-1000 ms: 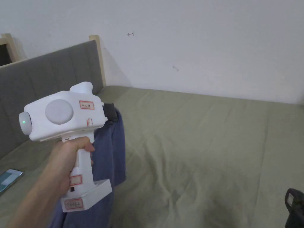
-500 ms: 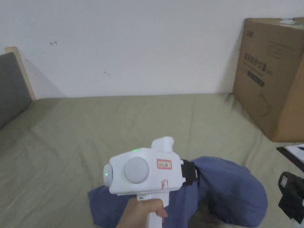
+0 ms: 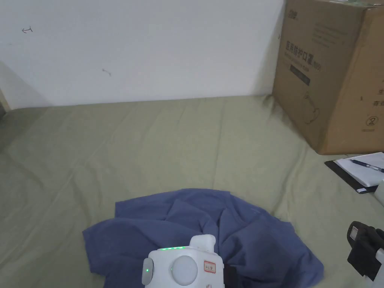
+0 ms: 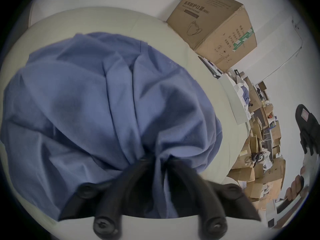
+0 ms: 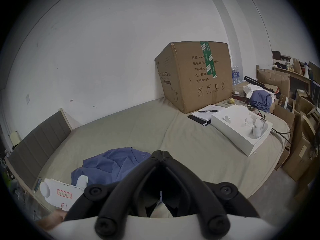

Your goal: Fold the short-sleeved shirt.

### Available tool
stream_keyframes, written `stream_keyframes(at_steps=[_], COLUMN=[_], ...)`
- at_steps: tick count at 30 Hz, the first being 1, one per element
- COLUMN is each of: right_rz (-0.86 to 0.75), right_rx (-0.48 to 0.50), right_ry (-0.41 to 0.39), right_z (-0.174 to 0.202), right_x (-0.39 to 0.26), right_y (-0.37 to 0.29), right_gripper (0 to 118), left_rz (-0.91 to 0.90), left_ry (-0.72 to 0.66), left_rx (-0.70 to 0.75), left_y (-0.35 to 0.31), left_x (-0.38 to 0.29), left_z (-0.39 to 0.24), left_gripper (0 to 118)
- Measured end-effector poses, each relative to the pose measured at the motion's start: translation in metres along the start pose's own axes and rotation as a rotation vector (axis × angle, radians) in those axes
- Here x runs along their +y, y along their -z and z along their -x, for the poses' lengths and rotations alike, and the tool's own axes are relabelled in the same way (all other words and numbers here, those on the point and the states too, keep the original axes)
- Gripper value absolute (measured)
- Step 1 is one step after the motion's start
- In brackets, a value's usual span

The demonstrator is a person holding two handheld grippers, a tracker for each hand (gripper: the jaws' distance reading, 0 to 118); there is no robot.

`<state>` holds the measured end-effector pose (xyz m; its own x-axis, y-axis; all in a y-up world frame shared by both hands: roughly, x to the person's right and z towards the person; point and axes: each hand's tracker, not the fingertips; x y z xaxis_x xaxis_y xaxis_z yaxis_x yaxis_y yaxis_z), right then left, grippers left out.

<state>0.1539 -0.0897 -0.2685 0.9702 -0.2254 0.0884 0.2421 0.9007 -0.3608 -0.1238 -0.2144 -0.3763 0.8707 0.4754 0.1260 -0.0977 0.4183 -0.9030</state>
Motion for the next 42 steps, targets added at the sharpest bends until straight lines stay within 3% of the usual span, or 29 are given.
stream_keyframes(at_steps=[1, 2, 5, 10, 11, 12, 15, 16, 25, 26, 27, 30, 36, 39, 42], right_rz=[0.002, 0.004, 0.006, 0.026, 0.033, 0.040, 0.062, 0.073, 0.185, 0.196, 0.206, 0.228, 0.270, 0.283, 0.293], right_rx=[0.007, 0.017, 0.045, 0.103, 0.119, 0.136, 0.183, 0.202, 0.339, 0.348, 0.354, 0.361, 0.391, 0.378, 0.358], right_ry=[-0.003, -0.009, -0.026, -0.057, -0.063, -0.069, -0.093, -0.102, -0.216, -0.229, -0.240, -0.260, -0.241, -0.242, -0.227], right_z=[0.003, 0.006, 0.018, 0.044, 0.051, 0.056, 0.079, 0.086, 0.154, 0.160, 0.164, 0.175, 0.178, 0.175, 0.169], right_x=[0.000, 0.001, 0.001, -0.005, -0.007, -0.009, -0.016, -0.019, -0.046, -0.049, -0.051, -0.059, -0.067, -0.071, -0.076], right_y=[0.001, 0.002, 0.003, 0.008, 0.010, 0.011, 0.019, 0.022, 0.060, 0.065, 0.069, 0.085, 0.117, 0.127, 0.135], right_gripper=[0, 0, 0, 0, 0, 0, 0, 0, 0, 0, 0, 0, 0, 0, 0], left_rz=[-0.028, -0.056, -0.157, -0.193, -0.203, -0.224, -0.257, -0.249, -0.213, -0.214, -0.211, -0.190, -0.174, -0.102, -0.093], left_ry=[0.011, 0.021, 0.030, -0.025, -0.038, -0.049, -0.045, -0.044, -0.197, -0.192, -0.179, -0.189, -0.126, -0.071, 0.061], left_rx=[-0.001, 0.002, 0.013, 0.030, 0.063, 0.103, 0.269, 0.318, 0.395, 0.430, 0.441, 0.419, 0.519, 0.487, 0.584], left_y=[-0.008, -0.016, -0.048, -0.105, -0.118, -0.128, -0.150, -0.154, -0.158, -0.154, -0.150, -0.140, -0.100, -0.078, -0.059], left_x=[0.005, 0.007, 0.010, 0.015, 0.014, 0.012, 0.007, 0.004, 0.013, 0.022, 0.031, 0.062, 0.113, 0.114, 0.098], left_z=[-0.003, -0.004, -0.001, 0.041, 0.053, 0.064, 0.102, 0.117, 0.209, 0.216, 0.221, 0.241, 0.262, 0.264, 0.255], left_gripper=[89, 89, 117, 116, 109, 88, 9, 0, 0, 3, 24, 110, 111, 99, 96])
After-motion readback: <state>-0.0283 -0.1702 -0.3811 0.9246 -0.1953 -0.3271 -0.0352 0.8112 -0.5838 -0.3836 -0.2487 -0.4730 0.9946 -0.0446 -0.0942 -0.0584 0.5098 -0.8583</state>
